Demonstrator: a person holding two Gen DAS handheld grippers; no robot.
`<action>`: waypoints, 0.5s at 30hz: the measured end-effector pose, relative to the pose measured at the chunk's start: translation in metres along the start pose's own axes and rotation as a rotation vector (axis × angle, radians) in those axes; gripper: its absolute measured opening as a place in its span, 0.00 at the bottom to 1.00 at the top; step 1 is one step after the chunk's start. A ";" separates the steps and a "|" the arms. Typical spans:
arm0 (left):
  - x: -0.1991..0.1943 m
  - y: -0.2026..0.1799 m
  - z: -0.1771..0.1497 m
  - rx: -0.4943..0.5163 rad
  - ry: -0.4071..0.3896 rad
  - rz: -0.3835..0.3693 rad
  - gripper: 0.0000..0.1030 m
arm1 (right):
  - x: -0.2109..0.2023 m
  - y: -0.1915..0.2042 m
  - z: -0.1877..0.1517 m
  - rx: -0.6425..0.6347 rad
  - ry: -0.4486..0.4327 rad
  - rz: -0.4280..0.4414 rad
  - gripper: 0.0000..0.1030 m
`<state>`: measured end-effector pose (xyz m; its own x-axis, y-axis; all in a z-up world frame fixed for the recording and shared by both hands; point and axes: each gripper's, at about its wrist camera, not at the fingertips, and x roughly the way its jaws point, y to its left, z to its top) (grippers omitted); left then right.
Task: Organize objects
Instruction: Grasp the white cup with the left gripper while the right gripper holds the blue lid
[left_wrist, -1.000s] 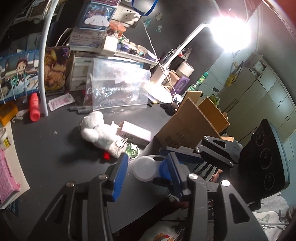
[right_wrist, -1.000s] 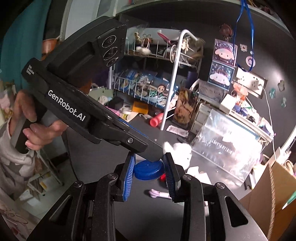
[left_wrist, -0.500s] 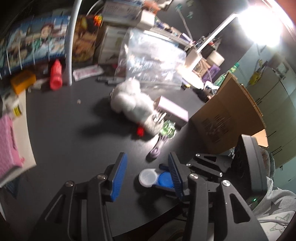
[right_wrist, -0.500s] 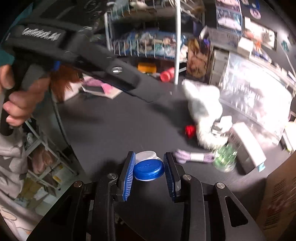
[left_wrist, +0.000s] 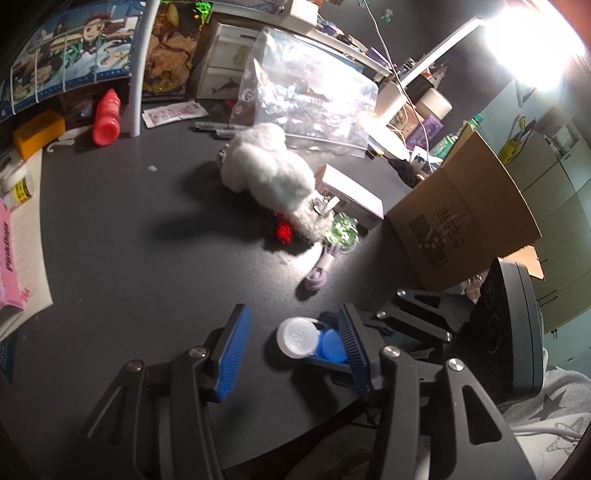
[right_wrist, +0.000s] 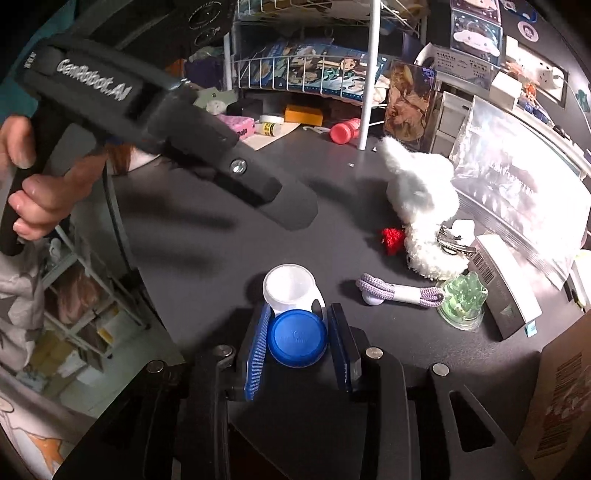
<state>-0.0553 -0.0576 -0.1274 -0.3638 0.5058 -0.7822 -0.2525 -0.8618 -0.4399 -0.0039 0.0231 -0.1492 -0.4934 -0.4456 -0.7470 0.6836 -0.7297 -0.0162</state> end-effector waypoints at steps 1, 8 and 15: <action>0.000 -0.001 -0.001 0.001 0.004 -0.005 0.45 | 0.000 0.000 0.000 -0.005 -0.001 0.000 0.26; -0.015 -0.016 0.006 0.032 -0.025 -0.073 0.43 | -0.029 0.005 0.021 -0.045 -0.102 -0.024 0.26; -0.055 -0.050 0.031 0.107 -0.125 -0.100 0.33 | -0.075 0.010 0.056 -0.110 -0.193 -0.084 0.26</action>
<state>-0.0500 -0.0409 -0.0486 -0.4392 0.5948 -0.6732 -0.3842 -0.8018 -0.4578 0.0102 0.0200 -0.0565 -0.6372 -0.4845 -0.5994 0.6851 -0.7122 -0.1527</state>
